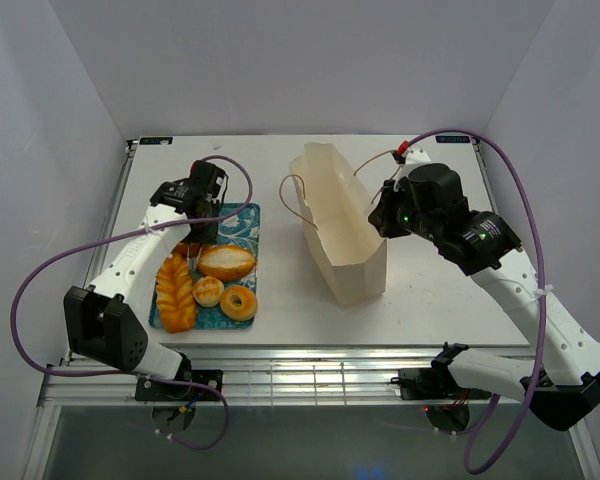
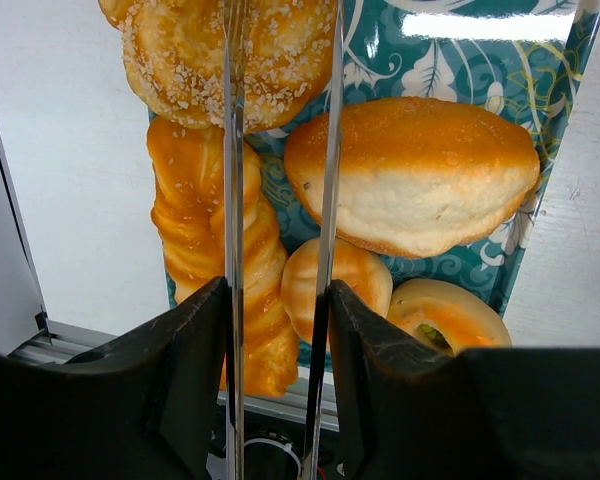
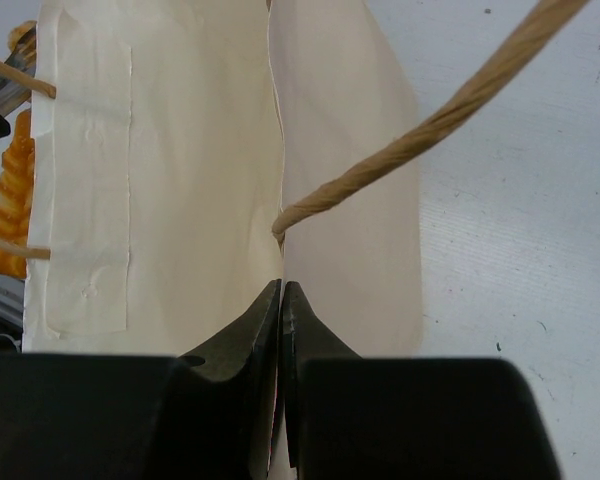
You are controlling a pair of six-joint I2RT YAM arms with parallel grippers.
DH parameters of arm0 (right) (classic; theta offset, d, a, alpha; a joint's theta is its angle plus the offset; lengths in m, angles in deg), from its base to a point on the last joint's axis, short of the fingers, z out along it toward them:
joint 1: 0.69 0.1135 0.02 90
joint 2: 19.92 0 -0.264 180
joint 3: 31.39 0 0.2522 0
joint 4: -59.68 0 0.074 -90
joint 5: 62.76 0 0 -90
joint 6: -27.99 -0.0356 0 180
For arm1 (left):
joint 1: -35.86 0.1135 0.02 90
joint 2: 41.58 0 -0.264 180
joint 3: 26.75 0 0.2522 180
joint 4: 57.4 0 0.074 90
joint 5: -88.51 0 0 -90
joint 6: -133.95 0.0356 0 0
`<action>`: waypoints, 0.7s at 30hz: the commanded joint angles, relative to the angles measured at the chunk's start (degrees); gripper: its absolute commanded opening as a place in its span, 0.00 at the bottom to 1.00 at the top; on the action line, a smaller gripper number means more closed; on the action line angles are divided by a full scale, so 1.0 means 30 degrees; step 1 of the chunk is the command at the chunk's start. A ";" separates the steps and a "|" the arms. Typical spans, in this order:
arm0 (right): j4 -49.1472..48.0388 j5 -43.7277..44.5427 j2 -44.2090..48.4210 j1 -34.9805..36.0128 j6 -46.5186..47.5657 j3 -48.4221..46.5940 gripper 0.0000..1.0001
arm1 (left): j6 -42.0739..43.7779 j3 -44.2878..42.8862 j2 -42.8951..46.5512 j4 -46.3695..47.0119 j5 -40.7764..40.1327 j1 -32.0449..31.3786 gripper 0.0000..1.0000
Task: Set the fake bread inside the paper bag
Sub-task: Pick up the fake bread from the plate.
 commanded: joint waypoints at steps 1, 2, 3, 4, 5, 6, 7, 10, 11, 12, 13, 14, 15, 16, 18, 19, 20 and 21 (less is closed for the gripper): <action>-0.1034 -0.0160 0.0412 -0.0093 -0.0054 -0.0076 0.08 | 0.0396 -0.0870 0.0414 0.0288 -0.0379 0.0124 0.53; -0.1034 -0.0189 0.0412 -0.0093 -0.0026 -0.0076 0.08 | 0.0398 -0.0958 0.0356 0.0113 -0.0466 0.0124 0.54; -0.1034 -0.0189 0.0412 -0.0093 -0.0054 -0.0105 0.08 | 0.0427 -0.1017 0.0355 0.0054 -0.0583 0.0124 0.54; -0.1034 -0.0189 0.0412 -0.0093 -0.0055 -0.0105 0.08 | 0.0427 -0.1105 0.0384 0.0024 -0.0555 0.0124 0.54; -0.1034 -0.0189 0.0441 -0.0093 -0.0055 -0.0105 0.08 | 0.0398 -0.1192 0.0442 0.0053 -0.0468 0.0124 0.54; -0.1063 -0.0160 0.0412 -0.0093 -0.0055 -0.0076 0.08 | 0.0369 -0.1338 0.0472 0.0053 -0.0119 0.0124 0.54; -0.1063 -0.0189 0.0383 -0.0093 -0.0055 -0.0076 0.08 | 0.0310 -0.1485 0.0559 0.0053 0.0000 0.0124 0.54; -0.1092 -0.0306 0.0441 -0.0093 -0.0055 -0.0046 0.08 | 0.0280 -0.2071 0.0531 0.0053 0.0060 0.0153 0.54; -0.1063 -0.0277 0.0528 -0.0093 -0.0055 -0.0046 0.08 | 0.0280 -0.2188 0.0531 0.0053 0.0147 0.0240 0.54; -0.1063 -0.0248 0.0500 -0.0093 -0.0055 -0.0075 0.08 | 0.0309 -0.2189 0.0531 0.0082 0.0293 0.0299 0.54; -0.1034 -0.0248 0.0500 -0.0093 -0.0055 -0.0105 0.08 | 0.0368 -0.2189 0.0560 0.0140 0.0643 0.0531 0.54; -0.1034 -0.0219 0.0558 -0.0093 -0.0055 -0.0105 0.08 | 0.0397 -0.2073 0.0589 0.0257 0.0675 0.0679 0.54; -0.1005 -0.0247 0.0558 -0.0093 -0.0055 -0.0134 0.08 | 0.0485 -0.1985 0.0647 0.0287 0.0675 0.0738 0.54; -0.1004 -0.0248 0.0587 -0.0093 -0.0026 -0.0134 0.08 | 0.0602 -0.1897 0.0677 0.0374 0.0733 0.0913 0.54; -0.1004 -0.0247 0.0646 -0.0064 -0.0055 -0.0105 0.08 | 0.0835 -0.1693 0.0736 0.0492 0.0792 0.0973 0.54; -0.1004 -0.0219 0.0675 -0.0063 -0.0055 -0.0105 0.08 | 0.0924 -0.1633 0.0707 0.0434 0.0880 0.1002 0.54; -0.1004 -0.0218 0.0675 -0.0092 -0.0055 -0.0134 0.08 | 0.1041 -0.1546 0.0707 0.0434 0.0910 0.1003 0.54; -0.1004 -0.0189 0.0704 -0.0093 -0.0055 -0.0134 0.08 | 0.1129 -0.1400 0.0649 0.0434 0.0968 0.1003 0.54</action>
